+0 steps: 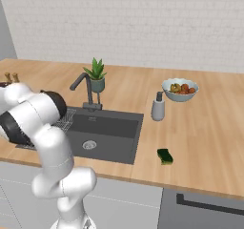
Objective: Pick the pan and sponge and place them into the sink. Then turn on the water.
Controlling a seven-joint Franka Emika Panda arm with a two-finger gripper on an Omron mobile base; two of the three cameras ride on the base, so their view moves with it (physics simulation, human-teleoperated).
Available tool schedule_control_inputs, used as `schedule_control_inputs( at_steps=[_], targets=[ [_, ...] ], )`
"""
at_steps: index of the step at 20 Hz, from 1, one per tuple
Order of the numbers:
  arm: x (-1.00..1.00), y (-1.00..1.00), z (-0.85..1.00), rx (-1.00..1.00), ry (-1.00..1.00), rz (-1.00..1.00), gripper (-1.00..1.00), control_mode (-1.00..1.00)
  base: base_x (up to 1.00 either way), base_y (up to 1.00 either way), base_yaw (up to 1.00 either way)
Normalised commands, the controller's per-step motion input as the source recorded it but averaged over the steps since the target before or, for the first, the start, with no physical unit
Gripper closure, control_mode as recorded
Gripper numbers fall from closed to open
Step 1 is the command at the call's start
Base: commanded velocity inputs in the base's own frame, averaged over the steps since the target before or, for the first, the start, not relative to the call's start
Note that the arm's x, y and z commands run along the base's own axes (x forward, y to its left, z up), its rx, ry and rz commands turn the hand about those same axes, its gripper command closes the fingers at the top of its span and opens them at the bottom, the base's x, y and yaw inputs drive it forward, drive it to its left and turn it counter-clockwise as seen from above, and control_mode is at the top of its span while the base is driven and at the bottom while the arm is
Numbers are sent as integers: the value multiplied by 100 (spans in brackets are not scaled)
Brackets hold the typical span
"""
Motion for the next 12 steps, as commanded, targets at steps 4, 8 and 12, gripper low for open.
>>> schedule_control_inputs(
  at_steps=[4,8,12],
  targets=[
    [0,-46,16,5,0,15,100,-100,0,0,0],
    [3,-22,4,0,0,3,100,-100,0,0,0],
    [2,-19,0,-4,0,0,100,-100,0,0,0]
  ],
)
